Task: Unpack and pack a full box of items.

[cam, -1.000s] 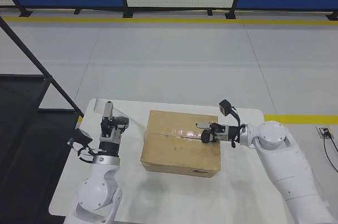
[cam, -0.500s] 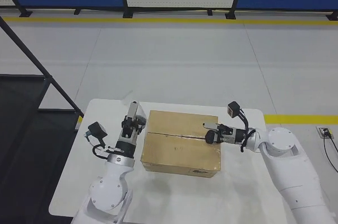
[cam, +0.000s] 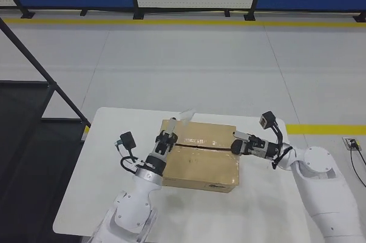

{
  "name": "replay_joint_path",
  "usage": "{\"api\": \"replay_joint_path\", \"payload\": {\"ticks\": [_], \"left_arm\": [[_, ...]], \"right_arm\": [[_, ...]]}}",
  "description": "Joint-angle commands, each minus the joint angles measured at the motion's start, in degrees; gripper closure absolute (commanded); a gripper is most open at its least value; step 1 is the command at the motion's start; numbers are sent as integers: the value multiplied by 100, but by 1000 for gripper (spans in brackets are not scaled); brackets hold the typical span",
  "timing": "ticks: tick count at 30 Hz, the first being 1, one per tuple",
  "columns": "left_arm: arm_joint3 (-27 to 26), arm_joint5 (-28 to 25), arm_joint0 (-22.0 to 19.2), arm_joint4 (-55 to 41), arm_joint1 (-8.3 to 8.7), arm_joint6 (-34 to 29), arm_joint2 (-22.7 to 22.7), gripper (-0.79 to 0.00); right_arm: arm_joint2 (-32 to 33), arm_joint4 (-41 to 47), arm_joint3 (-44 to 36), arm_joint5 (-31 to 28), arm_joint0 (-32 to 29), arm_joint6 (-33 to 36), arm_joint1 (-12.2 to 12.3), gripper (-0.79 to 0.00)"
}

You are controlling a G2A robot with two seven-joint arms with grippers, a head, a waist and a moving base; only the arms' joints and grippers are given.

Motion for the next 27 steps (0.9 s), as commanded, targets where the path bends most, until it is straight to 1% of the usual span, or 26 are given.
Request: {"api": "replay_joint_path", "payload": {"ticks": [1,11,15,18,22,25,27], "left_arm": [[132,42,-80,-3,-25,-19,91,-785],[673,142,-456,37,-151,-53,471,-785],[808,165,-555,59,-196,-74,584,-785],[793,123,-562,44,-221,-51,605,-785],[482,4,-481,-296,-235,82,349,-785],[97,-17,-346,-860,-228,140,-65,-785],[-143,29,-238,-1272,-211,136,-431,-785]], "right_arm": [[188,69,-132,-75,-204,3,50,-785],[840,254,-849,-250,-1178,-108,234,-785],[944,321,-971,-251,-1376,-139,274,-785],[938,330,-1007,-225,-1415,-155,292,-785],[850,260,-1046,-218,-1352,-217,305,-785],[786,236,-1182,-430,-1296,-336,304,-785],[724,163,-1316,-538,-1248,-447,302,-785]]}}
